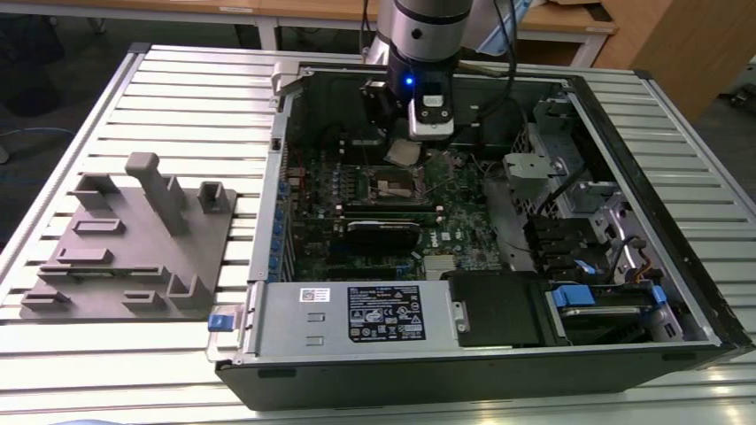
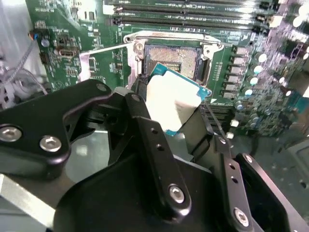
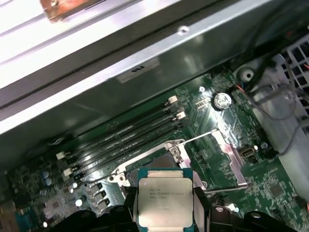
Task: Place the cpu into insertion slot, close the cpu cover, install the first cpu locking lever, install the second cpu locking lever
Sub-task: 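Place the cpu into insertion slot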
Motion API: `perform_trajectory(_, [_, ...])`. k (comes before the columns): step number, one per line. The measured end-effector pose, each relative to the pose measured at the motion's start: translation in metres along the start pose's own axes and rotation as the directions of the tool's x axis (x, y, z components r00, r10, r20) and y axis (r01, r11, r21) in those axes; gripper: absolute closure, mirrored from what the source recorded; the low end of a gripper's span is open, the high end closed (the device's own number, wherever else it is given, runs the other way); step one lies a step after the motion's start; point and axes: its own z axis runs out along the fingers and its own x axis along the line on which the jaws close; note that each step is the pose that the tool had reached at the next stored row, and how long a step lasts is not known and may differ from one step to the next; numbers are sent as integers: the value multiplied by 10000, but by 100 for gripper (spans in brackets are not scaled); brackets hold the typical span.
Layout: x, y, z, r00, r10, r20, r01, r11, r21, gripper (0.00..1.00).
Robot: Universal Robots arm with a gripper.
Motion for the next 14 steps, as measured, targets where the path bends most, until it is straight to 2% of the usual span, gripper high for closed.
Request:
perform_trajectory(4, [0, 0, 4, 9978, 662, 59, -662, 9978, -16, 46])
perform_trajectory(8, [0, -1, 7, 9921, 1249, 110, -1249, 9922, -32, 46])
perform_trajectory(12, [0, -1, 8, 9865, 1632, 143, -1631, 9866, -44, 46])
perform_trajectory(14, [0, -1, 7, 9864, 1640, 144, -1640, 9865, -43, 46])
